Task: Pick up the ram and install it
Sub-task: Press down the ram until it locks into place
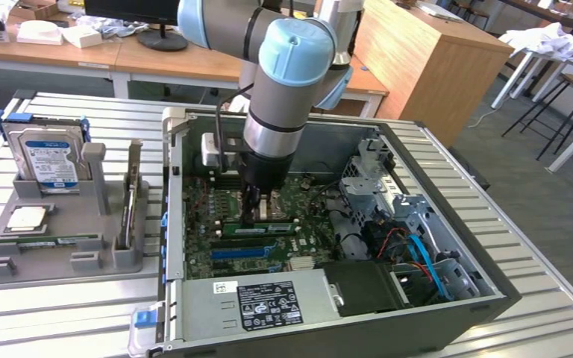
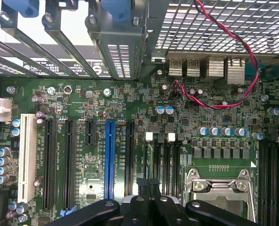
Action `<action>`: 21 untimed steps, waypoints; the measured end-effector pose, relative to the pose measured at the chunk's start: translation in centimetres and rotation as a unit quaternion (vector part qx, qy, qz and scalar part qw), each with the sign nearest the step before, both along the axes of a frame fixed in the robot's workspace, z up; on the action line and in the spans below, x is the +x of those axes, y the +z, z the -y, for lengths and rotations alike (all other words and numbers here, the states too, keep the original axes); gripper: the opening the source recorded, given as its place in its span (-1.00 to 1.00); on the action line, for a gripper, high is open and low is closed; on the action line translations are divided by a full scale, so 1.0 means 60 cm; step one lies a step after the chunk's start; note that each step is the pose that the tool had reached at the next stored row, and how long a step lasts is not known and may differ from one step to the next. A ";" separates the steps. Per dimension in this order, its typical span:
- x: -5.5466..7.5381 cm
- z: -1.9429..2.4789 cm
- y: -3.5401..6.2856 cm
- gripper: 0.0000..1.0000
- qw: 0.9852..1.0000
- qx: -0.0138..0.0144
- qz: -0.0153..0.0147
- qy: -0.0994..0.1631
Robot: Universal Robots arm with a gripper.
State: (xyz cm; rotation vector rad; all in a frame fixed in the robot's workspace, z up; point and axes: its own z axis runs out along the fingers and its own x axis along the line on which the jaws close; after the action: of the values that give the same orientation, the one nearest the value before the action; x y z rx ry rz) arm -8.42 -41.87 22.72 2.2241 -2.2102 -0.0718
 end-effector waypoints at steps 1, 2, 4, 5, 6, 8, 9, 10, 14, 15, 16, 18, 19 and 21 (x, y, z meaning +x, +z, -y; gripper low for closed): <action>0.000 0.0000 0.000 -0.80 1.000 0.000 0.000 0.000; 0.000 0.0000 0.000 -0.80 1.000 0.000 0.000 0.000; 0.000 -0.0001 0.000 -0.80 1.000 0.000 0.000 0.000; 0.000 -0.0001 -0.001 -0.80 1.000 0.000 0.000 0.000; 0.000 -0.0001 -0.002 -0.80 1.000 0.000 0.000 0.000; 0.000 0.0000 -0.003 -0.80 1.000 0.000 0.000 0.000; 0.000 0.0000 -0.003 -0.80 1.000 0.000 0.000 0.000; 0.000 0.0000 -0.003 -0.80 1.000 0.000 0.000 0.000; 0.000 -0.0001 -0.003 -0.80 1.000 0.000 0.000 0.000; 0.000 -0.0001 -0.003 -0.80 1.000 0.000 0.000 0.000; 0.000 0.0000 -0.004 -0.80 1.000 0.000 0.000 0.000; 0.000 0.0000 -0.005 -0.80 1.000 0.000 0.000 0.000; 0.000 0.0000 -0.005 -0.80 1.000 0.000 0.000 0.000; 0.000 0.0001 -0.006 -0.80 1.000 0.000 0.000 0.000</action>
State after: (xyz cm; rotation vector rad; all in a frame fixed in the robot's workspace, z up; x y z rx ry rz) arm -8.42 -41.87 22.35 2.2239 -2.2101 -0.0716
